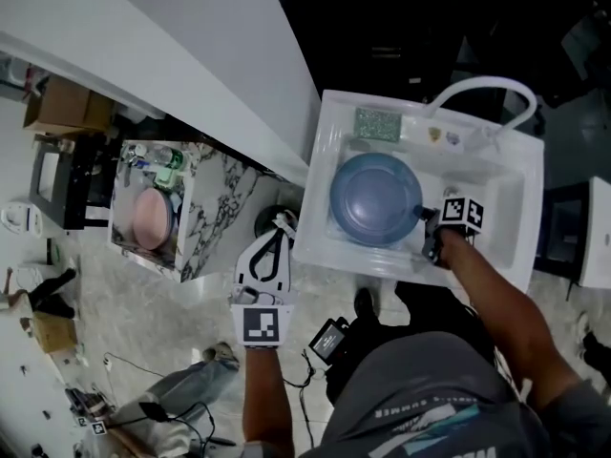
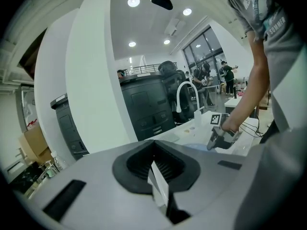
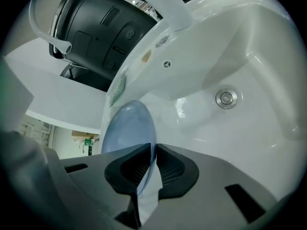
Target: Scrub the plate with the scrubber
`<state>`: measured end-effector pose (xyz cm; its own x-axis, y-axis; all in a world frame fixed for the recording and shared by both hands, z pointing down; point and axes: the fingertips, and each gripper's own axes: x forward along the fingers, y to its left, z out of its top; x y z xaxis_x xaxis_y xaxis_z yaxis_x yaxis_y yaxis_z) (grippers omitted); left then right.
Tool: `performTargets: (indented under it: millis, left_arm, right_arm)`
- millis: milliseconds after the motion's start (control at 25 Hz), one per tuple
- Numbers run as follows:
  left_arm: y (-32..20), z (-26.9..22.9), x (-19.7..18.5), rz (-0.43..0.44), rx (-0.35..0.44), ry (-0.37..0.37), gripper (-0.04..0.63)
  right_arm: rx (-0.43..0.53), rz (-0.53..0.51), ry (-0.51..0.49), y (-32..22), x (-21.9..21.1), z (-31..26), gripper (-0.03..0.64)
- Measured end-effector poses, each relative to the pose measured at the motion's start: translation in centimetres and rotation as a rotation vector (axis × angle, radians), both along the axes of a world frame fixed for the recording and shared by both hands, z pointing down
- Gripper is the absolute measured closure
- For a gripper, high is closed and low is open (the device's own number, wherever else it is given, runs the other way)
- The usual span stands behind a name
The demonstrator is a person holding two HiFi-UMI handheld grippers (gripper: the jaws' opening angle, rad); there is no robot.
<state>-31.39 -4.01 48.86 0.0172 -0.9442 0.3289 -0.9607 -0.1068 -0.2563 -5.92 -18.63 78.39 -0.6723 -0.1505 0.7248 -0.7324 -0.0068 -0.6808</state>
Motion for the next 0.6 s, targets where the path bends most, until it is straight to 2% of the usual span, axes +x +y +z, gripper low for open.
performTargets:
  millis: [200, 400, 600]
  left_arm:
    - [0.42, 0.30, -0.30, 0.000, -0.015, 0.000, 0.592]
    - [0.47, 0.33, -0.45, -0.007, -0.014, 0.024, 0.592]
    - [0.52, 0.18, -0.13, 0.018, -0.012, -0.004, 0.592]
  right_arm:
    - [0.022, -0.016, -0.017, -0.52, -0.44, -0.10, 0.557]
    - [0.023, -0.019, -0.032, -0.69, -0.62, -0.15, 0.511]
    - [0.048, -0.027, -0.043, -0.63, -0.77, -0.33, 0.482]
